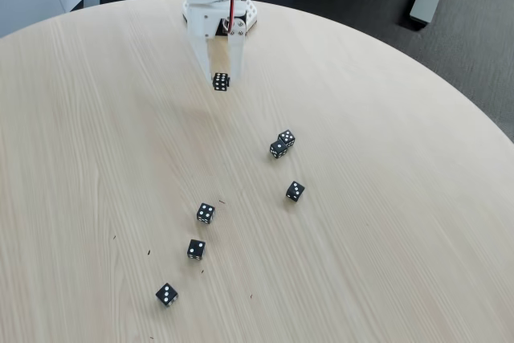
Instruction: Pick up the dice with number 6
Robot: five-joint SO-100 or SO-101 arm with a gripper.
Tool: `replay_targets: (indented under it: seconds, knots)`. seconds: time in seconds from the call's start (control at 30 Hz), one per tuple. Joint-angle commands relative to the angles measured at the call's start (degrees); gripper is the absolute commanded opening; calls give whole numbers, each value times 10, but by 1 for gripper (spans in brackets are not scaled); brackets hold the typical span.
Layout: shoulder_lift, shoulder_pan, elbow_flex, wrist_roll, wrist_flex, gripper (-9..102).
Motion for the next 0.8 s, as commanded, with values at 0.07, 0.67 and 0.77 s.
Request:
replay_targets:
  seconds: [0.07,0.67,0.77]
  knots:
    - [5,4,0,-2,-9,1]
    - [5,4,0,-2,-9,1]
    - [5,4,0,-2,-9,1]
